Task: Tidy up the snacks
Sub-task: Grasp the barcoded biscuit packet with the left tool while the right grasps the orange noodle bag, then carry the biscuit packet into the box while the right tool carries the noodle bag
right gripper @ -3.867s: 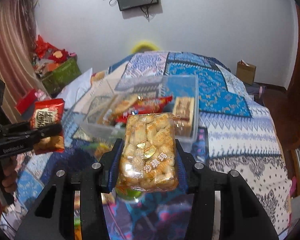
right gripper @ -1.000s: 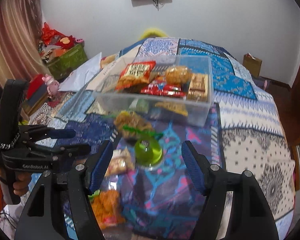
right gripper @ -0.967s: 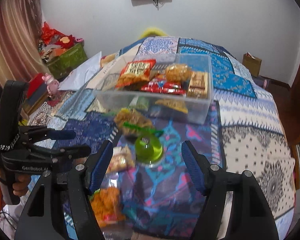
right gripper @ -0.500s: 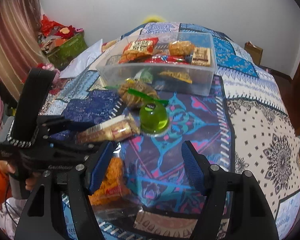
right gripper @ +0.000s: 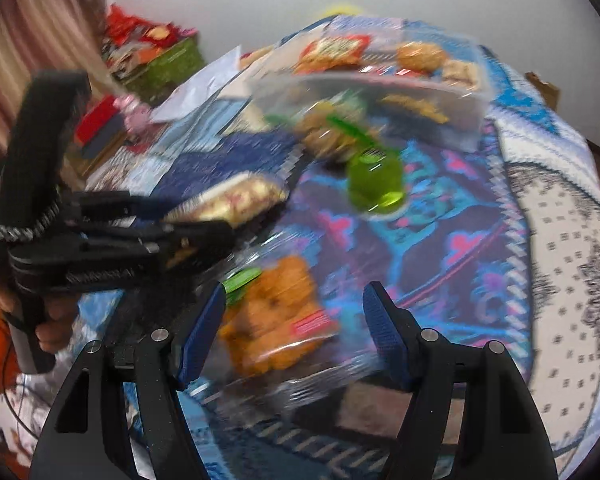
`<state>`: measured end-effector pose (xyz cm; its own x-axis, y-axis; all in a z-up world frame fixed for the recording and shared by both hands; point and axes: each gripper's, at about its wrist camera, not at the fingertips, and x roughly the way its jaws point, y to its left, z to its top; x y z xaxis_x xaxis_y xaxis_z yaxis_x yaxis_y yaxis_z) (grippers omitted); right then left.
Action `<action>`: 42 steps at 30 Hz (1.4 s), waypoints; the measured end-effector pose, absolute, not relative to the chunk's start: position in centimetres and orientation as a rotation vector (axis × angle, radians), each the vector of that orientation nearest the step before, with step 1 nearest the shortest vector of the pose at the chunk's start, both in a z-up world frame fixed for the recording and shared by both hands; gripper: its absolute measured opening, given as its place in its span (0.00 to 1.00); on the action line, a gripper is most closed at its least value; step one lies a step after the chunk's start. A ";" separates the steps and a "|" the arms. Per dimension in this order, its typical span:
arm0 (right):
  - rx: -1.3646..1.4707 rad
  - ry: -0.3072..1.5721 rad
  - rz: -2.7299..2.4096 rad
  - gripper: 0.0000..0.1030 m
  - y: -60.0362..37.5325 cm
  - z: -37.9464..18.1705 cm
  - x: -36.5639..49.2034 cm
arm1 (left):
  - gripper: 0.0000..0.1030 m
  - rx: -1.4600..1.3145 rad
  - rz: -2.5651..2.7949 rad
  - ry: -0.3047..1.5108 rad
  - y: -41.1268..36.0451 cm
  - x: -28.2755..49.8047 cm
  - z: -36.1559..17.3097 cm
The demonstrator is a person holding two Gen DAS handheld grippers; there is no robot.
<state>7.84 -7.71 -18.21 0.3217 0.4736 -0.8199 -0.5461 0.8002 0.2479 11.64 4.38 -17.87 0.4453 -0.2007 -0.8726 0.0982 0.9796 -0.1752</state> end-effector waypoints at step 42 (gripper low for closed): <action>-0.005 0.779 0.515 0.54 -10.5 -10.5 12.2 | 0.44 -0.127 -0.132 0.864 5.9 13.0 -10.1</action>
